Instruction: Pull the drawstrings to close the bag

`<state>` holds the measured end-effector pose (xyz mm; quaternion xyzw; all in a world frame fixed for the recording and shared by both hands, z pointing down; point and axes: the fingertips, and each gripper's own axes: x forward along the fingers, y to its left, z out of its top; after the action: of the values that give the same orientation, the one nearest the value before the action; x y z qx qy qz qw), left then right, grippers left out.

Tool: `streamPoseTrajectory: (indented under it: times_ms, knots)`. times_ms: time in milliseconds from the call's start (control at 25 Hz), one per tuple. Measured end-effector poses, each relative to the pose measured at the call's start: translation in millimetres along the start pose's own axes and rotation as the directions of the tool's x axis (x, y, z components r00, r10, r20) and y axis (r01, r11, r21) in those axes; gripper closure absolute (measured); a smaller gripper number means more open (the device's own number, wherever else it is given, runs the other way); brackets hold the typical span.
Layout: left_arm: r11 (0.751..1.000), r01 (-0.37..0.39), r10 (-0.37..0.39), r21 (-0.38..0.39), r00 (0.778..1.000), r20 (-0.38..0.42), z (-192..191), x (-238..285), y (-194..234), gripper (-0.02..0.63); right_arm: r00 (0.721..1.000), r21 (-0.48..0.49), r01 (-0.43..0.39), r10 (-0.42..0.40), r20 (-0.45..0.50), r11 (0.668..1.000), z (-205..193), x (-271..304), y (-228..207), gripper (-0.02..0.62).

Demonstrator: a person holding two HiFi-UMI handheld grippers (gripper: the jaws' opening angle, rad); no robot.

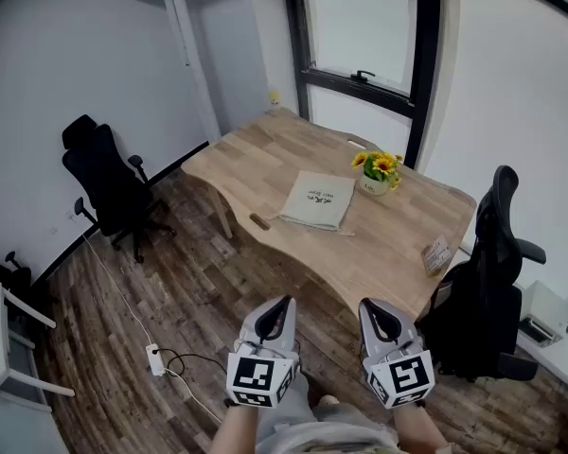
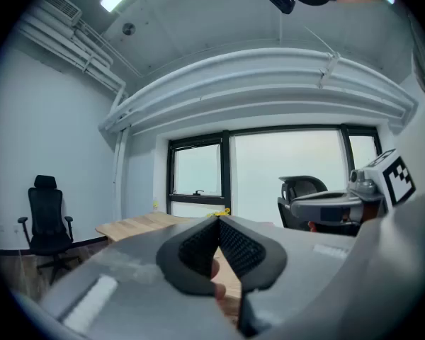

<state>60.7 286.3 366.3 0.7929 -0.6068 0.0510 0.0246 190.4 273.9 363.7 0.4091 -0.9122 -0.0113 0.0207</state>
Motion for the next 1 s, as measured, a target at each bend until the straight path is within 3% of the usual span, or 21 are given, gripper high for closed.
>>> streamPoseTrajectory:
  times_ms: [120, 560, 800, 1000]
  knots:
    - [1.000, -0.002, 0.002, -0.006, 1.000, -0.005, -1.0, 6.1, 5.9, 0.607, 0.999, -0.007, 0.032, -0.032, 0.002, 0.999, 0.9, 8.2, -7.0, 0.597]
    - [1.000, 0.020, -0.021, -0.015, 1.000, -0.022, -9.9, 59.4, 43.2, 0.607, 1.000, -0.012, 0.022, -0.022, 0.004, 1.000, -4.2, 62.1, -29.3, 0.597]
    - [0.999, 0.031, -0.031, -0.010, 0.999, -0.035, -9.0, 98.2, 80.7, 0.607, 0.999, -0.035, 0.037, -0.038, -0.028, 0.999, -4.7, 104.9, -44.8, 0.594]
    - [0.999, 0.038, -0.038, -0.029, 0.999, -0.023, -9.9, 131.5, 119.1, 0.585, 0.997, -0.062, 0.037, -0.041, -0.064, 0.997, -12.4, 144.8, -55.9, 0.554]
